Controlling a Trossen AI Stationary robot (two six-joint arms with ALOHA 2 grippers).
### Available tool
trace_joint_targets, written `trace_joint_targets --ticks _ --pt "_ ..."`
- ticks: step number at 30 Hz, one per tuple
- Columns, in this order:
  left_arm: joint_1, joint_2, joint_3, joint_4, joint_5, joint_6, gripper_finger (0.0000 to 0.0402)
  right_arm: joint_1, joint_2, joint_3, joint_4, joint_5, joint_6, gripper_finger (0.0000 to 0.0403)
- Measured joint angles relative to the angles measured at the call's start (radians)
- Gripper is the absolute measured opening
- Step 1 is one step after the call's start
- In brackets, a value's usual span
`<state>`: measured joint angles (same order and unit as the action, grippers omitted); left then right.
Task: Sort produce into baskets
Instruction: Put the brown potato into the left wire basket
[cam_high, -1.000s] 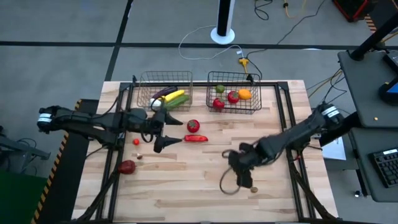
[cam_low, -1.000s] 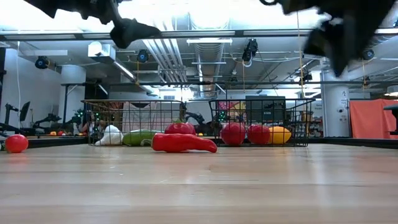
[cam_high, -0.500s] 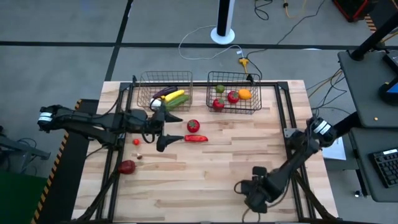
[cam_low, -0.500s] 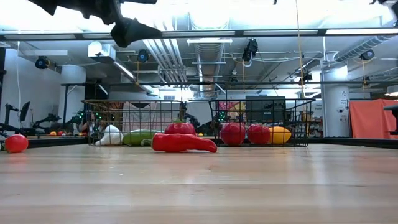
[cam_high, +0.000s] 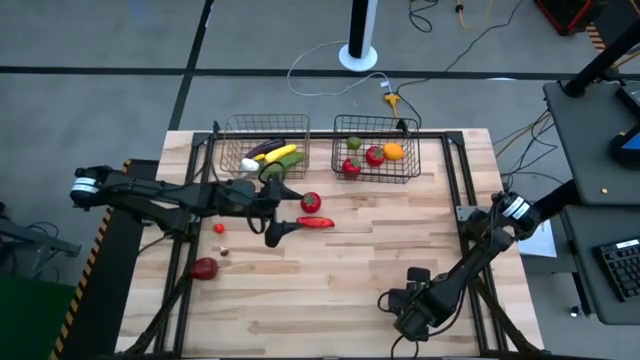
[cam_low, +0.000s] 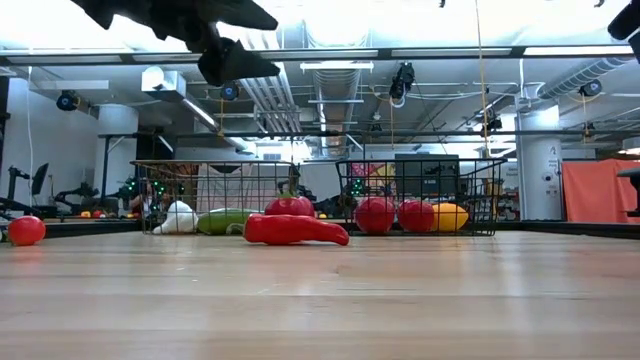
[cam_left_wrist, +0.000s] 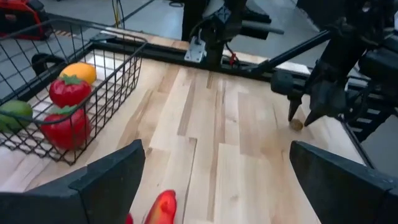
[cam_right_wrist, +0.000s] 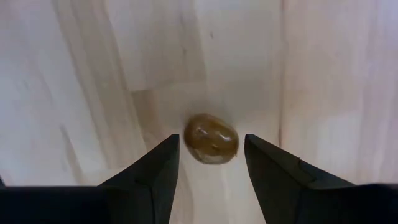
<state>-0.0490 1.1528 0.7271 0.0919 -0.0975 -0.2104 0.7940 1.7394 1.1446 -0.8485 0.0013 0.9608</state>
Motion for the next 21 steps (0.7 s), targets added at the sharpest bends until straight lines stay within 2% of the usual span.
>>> trace_joint_targets --ticks 9,18,21 --pt "0.000 0.055 0.028 -0.004 0.001 0.015 0.0381 0.000 -0.004 -0.048 0.059 0.001 -0.008 0.0136" --pt "0.000 0.070 0.030 -0.003 0.001 0.015 0.0382 -0.002 -0.010 -0.051 0.065 0.003 -0.009 0.0130" --pt "0.000 0.070 0.030 -0.002 0.001 0.015 0.0382 -0.002 -0.025 -0.051 0.061 0.044 0.005 0.0130"
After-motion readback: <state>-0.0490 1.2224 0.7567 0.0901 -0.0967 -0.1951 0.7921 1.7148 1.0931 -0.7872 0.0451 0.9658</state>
